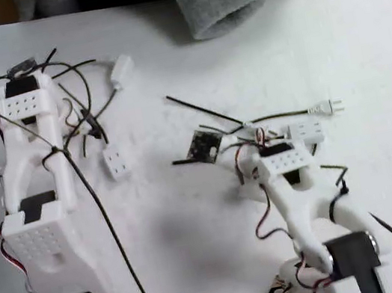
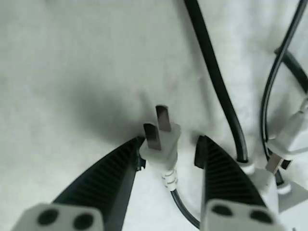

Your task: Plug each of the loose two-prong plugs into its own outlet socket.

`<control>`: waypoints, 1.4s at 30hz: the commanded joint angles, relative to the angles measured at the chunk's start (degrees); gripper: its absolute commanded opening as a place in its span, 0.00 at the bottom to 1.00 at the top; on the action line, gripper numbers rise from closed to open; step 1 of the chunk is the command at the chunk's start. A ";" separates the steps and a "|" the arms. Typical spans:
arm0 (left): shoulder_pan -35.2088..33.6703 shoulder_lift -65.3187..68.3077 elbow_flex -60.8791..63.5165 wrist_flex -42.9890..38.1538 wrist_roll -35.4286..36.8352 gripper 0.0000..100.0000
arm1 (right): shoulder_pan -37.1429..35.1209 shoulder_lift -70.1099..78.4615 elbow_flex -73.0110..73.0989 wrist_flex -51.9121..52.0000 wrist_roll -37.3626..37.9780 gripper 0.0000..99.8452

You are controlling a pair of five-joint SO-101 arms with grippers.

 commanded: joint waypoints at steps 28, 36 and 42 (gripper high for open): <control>0.75 -0.40 -0.18 -0.35 -0.35 0.26 | -4.09 -30.37 -26.11 22.46 -17.76 0.02; 0.75 -0.40 -0.18 -0.44 -0.18 0.26 | -4.70 -45.85 -10.90 1.63 -30.15 0.02; 0.84 -0.40 -0.18 -0.53 -0.09 0.26 | -9.89 -61.58 0.88 -9.19 -37.80 0.02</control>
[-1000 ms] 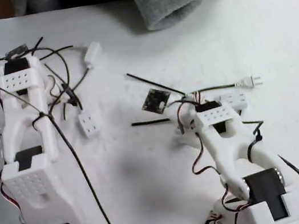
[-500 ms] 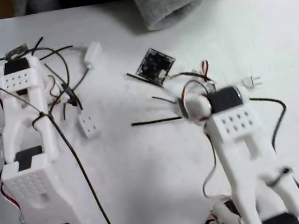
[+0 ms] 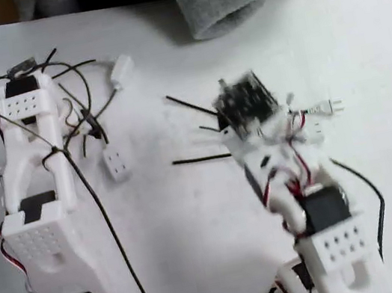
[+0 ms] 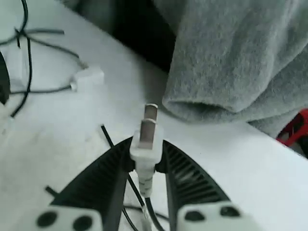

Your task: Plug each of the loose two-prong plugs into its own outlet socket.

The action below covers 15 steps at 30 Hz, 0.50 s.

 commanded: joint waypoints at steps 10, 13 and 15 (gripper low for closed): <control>3.74 -0.75 -0.53 -1.67 -0.09 0.26 | -4.62 -35.38 18.73 -6.29 -11.43 0.02; 6.20 -1.01 -0.70 -2.46 -0.09 0.26 | -3.30 -40.04 24.44 -8.84 -11.43 0.02; 8.31 -1.10 -0.97 -3.34 -0.09 0.26 | -3.03 -39.34 26.81 -11.12 -11.25 0.02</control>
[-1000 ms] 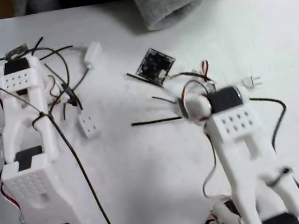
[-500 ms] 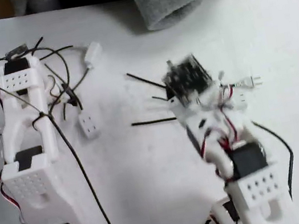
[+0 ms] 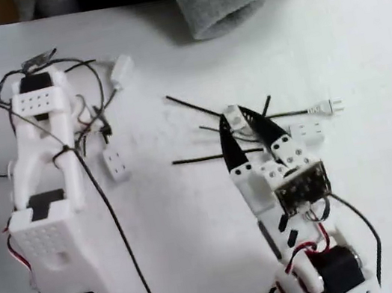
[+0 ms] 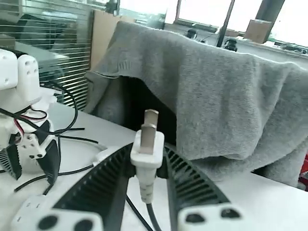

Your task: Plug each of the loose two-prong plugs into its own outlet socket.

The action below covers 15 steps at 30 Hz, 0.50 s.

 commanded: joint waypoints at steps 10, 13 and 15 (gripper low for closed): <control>11.21 -1.10 -16.09 -1.23 -0.53 0.26 | 1.63 0.04 10.64 -11.47 -0.79 0.02; 13.14 -1.10 -21.19 1.32 -0.62 0.26 | 1.63 0.04 12.22 -13.05 -0.79 0.02; 14.46 -1.10 -24.70 2.90 -0.62 0.26 | 1.63 0.04 13.10 -13.93 -0.79 0.02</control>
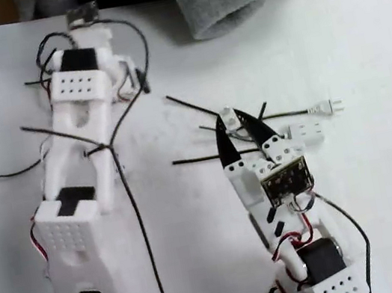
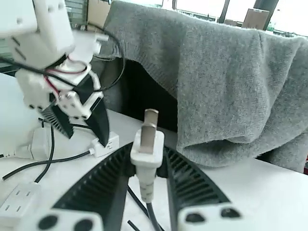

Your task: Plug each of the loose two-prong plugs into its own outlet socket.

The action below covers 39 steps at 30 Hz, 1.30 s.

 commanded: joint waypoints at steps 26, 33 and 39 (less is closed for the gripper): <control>17.10 -8.31 -31.91 16.79 -4.84 0.15 | -2.95 0.75 4.31 -5.14 0.09 0.02; 21.76 -23.52 -15.74 16.35 -5.36 0.16 | -2.86 0.57 4.40 -5.14 0.09 0.02; 21.41 -33.19 1.23 12.13 -11.43 0.15 | -3.21 0.66 4.40 -5.14 0.09 0.02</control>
